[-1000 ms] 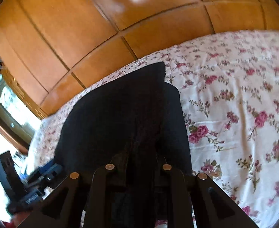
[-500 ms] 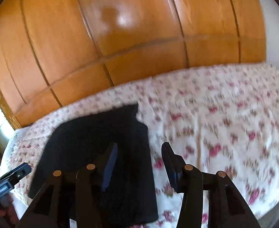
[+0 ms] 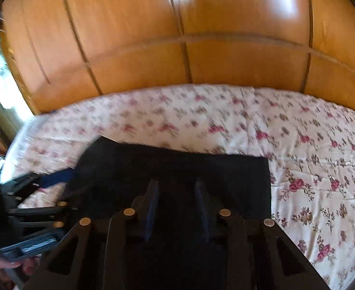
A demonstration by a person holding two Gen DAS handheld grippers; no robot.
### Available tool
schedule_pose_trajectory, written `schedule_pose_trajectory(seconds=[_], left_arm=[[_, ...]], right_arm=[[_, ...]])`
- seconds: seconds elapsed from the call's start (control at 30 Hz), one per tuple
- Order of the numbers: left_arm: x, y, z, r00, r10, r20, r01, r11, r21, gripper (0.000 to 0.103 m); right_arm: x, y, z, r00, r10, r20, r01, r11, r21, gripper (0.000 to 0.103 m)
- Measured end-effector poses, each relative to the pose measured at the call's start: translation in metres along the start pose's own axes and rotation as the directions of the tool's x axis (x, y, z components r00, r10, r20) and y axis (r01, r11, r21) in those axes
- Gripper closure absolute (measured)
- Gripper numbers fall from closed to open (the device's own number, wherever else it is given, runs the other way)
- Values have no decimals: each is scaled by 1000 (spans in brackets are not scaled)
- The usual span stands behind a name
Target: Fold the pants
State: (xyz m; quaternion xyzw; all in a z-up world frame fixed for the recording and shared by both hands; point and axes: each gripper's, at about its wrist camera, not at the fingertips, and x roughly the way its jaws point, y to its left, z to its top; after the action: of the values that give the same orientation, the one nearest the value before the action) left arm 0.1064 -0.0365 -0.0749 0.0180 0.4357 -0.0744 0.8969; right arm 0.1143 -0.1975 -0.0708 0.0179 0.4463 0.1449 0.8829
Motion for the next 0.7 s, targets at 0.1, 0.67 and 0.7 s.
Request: schedule_pose_trajectory(seconds=[0.1, 0.67, 0.7], left_arm=[[9, -1, -2, 1000, -2, 4, 2, 1000, -2, 40], [21, -2, -10, 998, -7, 66, 8, 1000, -15, 36], [20, -2, -10, 998, -8, 68, 9, 1000, -15, 36]], right_arm=[[13, -19, -3, 1000, -6, 10, 5, 998, 65, 88], [21, -32, -9, 996, 9, 91, -19, 993, 116, 94], [19, -31, -11, 995, 6, 102, -18, 993, 116, 94]])
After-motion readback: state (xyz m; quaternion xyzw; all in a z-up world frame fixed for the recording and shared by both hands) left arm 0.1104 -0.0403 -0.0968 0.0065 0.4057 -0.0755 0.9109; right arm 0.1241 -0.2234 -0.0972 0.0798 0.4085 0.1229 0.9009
